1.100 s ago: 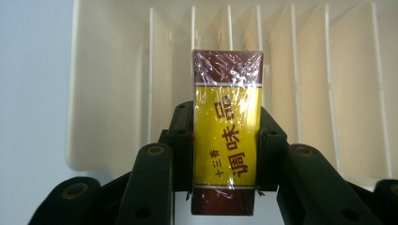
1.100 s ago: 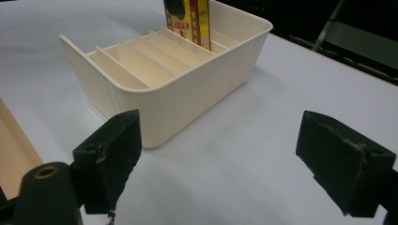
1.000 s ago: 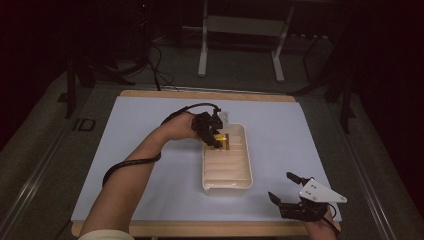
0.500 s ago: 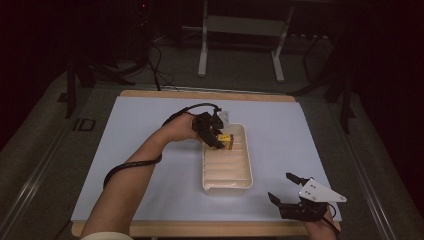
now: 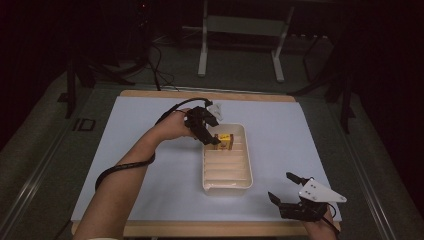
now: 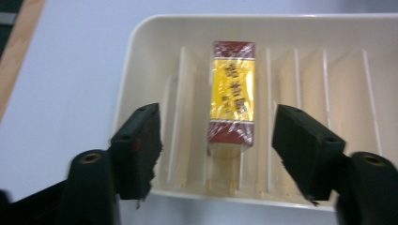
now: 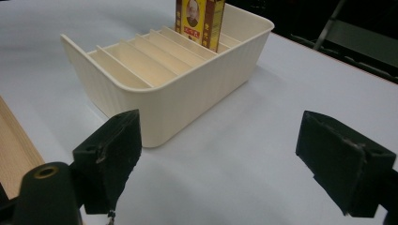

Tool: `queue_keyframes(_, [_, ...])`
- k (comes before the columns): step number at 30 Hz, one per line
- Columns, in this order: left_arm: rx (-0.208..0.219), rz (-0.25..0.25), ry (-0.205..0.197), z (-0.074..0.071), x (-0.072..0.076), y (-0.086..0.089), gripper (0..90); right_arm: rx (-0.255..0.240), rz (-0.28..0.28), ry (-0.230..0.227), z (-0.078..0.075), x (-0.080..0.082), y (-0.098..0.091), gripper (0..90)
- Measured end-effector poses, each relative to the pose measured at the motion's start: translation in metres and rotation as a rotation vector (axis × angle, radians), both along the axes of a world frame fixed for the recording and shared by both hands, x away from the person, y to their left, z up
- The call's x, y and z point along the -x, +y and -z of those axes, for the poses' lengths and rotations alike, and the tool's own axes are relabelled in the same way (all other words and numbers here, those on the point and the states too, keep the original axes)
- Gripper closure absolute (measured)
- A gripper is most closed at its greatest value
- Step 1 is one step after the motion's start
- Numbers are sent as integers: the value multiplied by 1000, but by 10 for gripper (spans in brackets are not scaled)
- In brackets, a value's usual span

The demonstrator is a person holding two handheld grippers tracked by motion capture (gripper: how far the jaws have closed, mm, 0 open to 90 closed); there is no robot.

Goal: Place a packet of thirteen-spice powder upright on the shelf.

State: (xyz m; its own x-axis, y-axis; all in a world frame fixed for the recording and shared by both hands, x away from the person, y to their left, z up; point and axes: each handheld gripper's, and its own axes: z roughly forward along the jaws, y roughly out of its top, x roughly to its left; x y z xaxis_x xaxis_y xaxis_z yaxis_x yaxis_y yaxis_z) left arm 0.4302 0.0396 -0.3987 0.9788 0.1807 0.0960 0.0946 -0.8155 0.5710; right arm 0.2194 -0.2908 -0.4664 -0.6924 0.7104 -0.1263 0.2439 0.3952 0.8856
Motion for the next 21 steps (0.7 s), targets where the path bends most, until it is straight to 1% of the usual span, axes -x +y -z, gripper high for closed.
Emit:
queue_keyframes(2, [25, -24, 73, -1, -2, 2, 116, 0, 2, -3, 0, 0, 0, 146])
queue_keyframes(3, [34, -28, 84, -1, -2, 3, 75, 0, 5, -4, 0, 0, 0, 146])
queue_keyframes(5, [29, -34, 55, 0, 2, 4, 7, -2, 7, -6, 0, 0, 0, 146])
queue_keyframes(6, [29, -35, 50, 1, 4, 6, 7, -3, 7, -6, 0, 0, -1, 146])
queue_keyframes(7, [32, -40, 60, 2, 4, 8, 7, -3, 9, -7, 0, 0, -1, 146])
queue_keyframes(8, [39, -48, 60, 2, 4, 10, 7, -4, 10, -6, 0, 0, -1, 146])
queue_keyframes(11, [65, -66, 23, 3, 10, 18, 6, -2, 11, -9, 0, 0, -1, 145])
queue_keyframes(13, [78, -104, 12, 3, 12, 25, 6, -4, 13, -7, 0, 0, 0, 145])
queue_keyframes(17, [114, -153, 26, 2, 16, 41, 7, -2, 15, -5, 0, 0, 0, 145])
queue_keyframes(18, [130, -165, 24, 1, 18, 45, 7, -2, 14, -7, 0, -1, 0, 145])
queue_keyframes(19, [139, -174, 26, 0, 19, 50, 7, -2, 14, -7, 0, -1, 0, 145])
queue_keyframes(20, [139, -174, 26, 0, 19, 50, 7, -2, 14, -7, 0, -1, 0, 145])
queue_keyframes(21, [148, -200, 39, -1, 23, 58, 7, -3, 14, -6, 0, -1, 0, 145])
